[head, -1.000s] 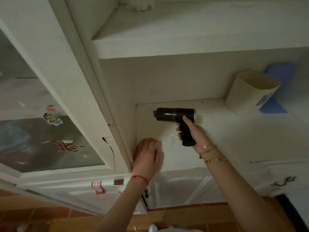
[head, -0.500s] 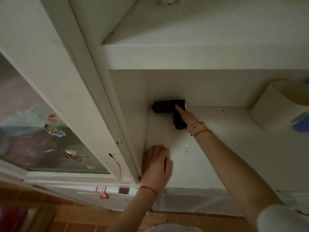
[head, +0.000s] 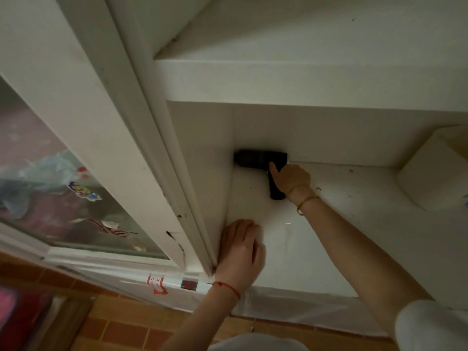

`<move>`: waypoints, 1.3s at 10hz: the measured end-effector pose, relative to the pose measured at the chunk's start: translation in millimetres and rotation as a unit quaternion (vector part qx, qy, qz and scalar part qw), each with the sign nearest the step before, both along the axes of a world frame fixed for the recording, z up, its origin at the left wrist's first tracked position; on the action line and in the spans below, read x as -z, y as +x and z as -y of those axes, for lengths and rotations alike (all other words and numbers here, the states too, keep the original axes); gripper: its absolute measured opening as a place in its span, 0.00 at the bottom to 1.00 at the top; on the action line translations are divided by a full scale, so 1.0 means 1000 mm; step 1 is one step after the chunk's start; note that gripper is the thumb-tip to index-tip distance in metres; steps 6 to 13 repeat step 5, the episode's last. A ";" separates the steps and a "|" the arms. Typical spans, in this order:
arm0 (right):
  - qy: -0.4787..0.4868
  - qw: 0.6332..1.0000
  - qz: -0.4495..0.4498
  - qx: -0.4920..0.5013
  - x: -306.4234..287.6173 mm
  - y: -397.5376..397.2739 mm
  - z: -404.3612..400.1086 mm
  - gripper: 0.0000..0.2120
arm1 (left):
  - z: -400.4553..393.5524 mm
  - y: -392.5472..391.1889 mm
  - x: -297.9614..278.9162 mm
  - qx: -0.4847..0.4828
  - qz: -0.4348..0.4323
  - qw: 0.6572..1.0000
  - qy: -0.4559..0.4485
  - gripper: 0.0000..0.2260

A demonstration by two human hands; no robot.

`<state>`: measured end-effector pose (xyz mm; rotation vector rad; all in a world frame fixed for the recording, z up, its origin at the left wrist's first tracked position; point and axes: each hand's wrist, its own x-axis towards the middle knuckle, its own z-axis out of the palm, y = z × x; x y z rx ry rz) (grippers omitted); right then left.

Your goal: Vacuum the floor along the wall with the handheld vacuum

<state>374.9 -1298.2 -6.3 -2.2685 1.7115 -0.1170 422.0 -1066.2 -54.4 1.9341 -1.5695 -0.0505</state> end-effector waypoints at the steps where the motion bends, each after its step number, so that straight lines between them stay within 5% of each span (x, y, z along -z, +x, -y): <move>1: -0.042 0.998 -0.043 -0.020 -0.005 -0.002 -0.003 0.32 | -0.001 0.000 -0.001 0.000 -0.005 1.000 0.005 0.13; 2: -0.074 0.995 -0.062 -0.014 -0.012 -0.009 -0.012 0.33 | -0.002 -0.001 -0.003 0.000 -0.013 1.000 0.005 0.13; 5: -0.118 0.973 0.196 -0.027 0.008 -0.097 -0.063 0.18 | 0.000 0.000 -0.003 0.019 -0.018 1.000 0.017 0.13; 13: -0.118 0.973 0.196 -0.027 0.008 -0.097 -0.063 0.18 | 0.000 0.000 -0.003 0.019 -0.018 1.000 0.017 0.13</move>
